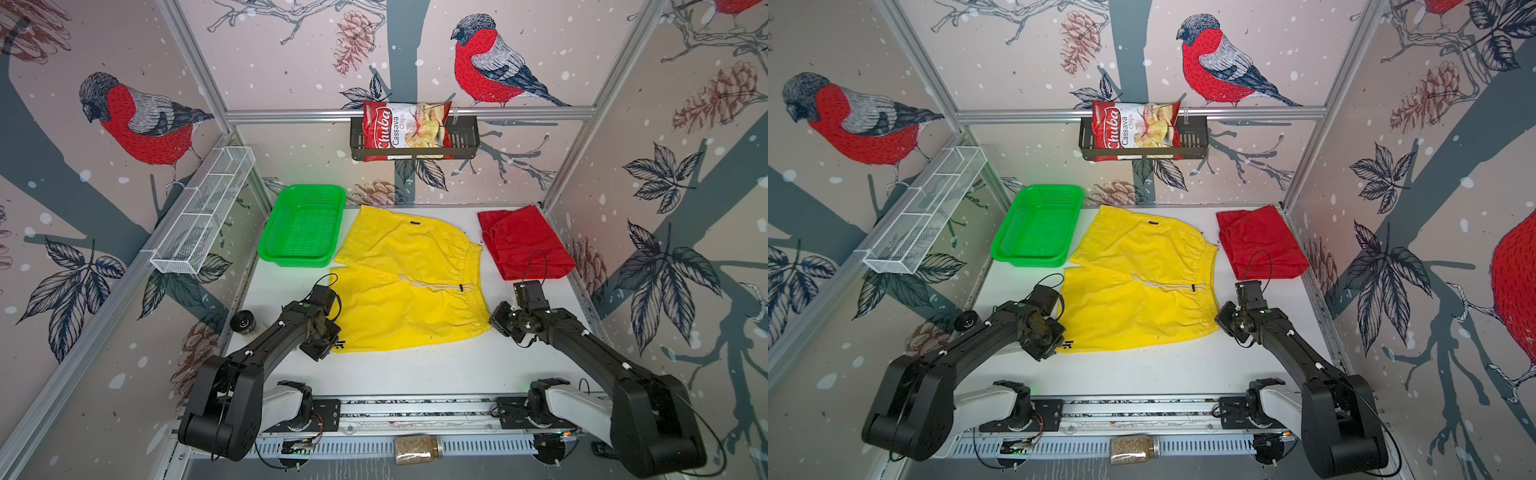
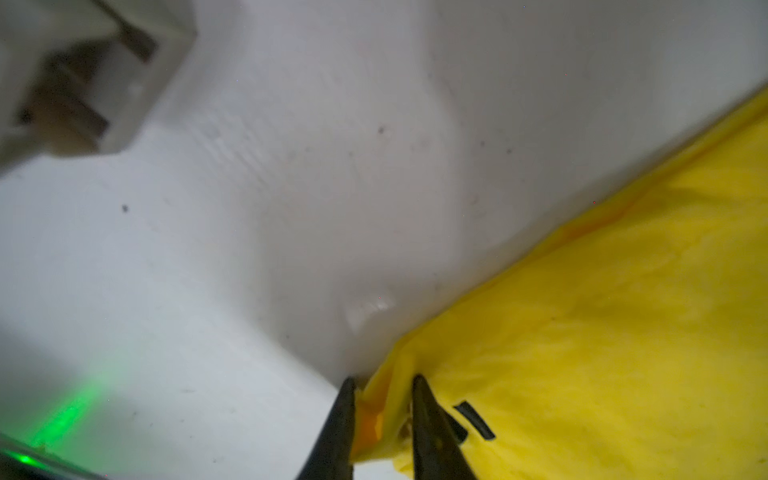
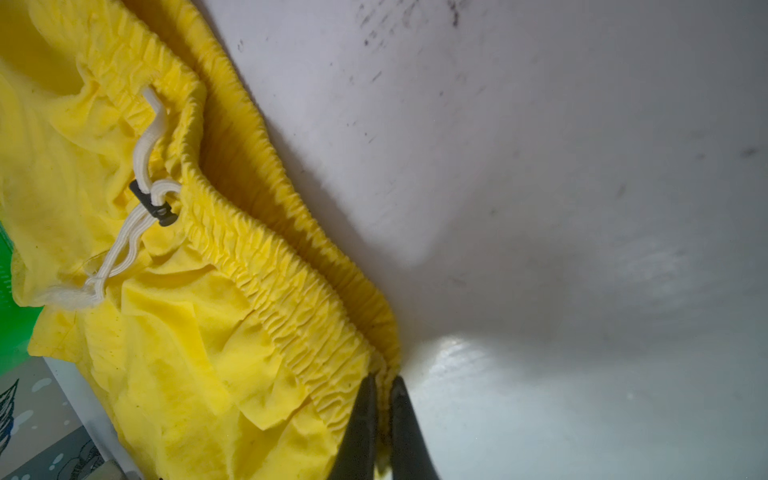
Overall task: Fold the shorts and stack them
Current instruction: 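Grasp the shorts' nearer edge, left at the leg hem, right at the waistband, then lift the nearer edge with both grippers and fold it over the farther half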
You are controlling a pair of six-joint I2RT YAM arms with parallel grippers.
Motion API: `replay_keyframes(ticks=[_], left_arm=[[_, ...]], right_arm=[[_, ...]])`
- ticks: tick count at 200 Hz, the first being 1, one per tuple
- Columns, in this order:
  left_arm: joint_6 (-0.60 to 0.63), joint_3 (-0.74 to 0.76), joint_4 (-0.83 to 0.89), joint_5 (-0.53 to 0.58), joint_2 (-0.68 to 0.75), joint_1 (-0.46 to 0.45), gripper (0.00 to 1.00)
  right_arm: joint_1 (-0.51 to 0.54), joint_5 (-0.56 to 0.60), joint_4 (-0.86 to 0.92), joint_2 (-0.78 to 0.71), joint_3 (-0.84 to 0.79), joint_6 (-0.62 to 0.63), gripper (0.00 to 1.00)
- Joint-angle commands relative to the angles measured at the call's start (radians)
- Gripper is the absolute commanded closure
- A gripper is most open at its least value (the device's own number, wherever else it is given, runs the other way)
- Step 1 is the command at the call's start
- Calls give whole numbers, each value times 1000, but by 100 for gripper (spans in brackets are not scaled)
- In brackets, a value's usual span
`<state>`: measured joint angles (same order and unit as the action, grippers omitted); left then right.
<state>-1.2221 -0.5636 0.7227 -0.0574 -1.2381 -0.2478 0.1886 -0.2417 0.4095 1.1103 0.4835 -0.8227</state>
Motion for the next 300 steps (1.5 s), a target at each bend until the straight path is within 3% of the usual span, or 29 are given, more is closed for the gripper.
replay_keyframes(ticks=[1, 40, 95, 119, 156, 203, 244, 300], left_arm=[[10, 9, -30, 57, 1, 2, 87], [16, 17, 34, 57, 101, 2, 100], [-28, 57, 130, 39, 412, -1, 100], [-1, 35, 160, 41, 456, -4, 100], [143, -160, 209, 198, 416, -11, 100], [359, -403, 164, 355, 264, -11, 100], [480, -535, 44, 382, 158, -13, 100], [645, -722, -46, 424, 12, -13, 100]], right_arm=[[-3, 34, 49, -6, 20, 37, 100], [3, 58, 162, -14, 77, 78, 100], [54, 96, 470, -138, 140, 37, 100], [48, 137, 560, -179, 188, 66, 100], [10, 137, 627, -150, 306, 151, 100], [-65, 113, 708, -37, 481, 286, 100], [-90, 38, 718, 40, 578, 345, 100], [-107, 73, 748, 169, 744, 404, 100]])
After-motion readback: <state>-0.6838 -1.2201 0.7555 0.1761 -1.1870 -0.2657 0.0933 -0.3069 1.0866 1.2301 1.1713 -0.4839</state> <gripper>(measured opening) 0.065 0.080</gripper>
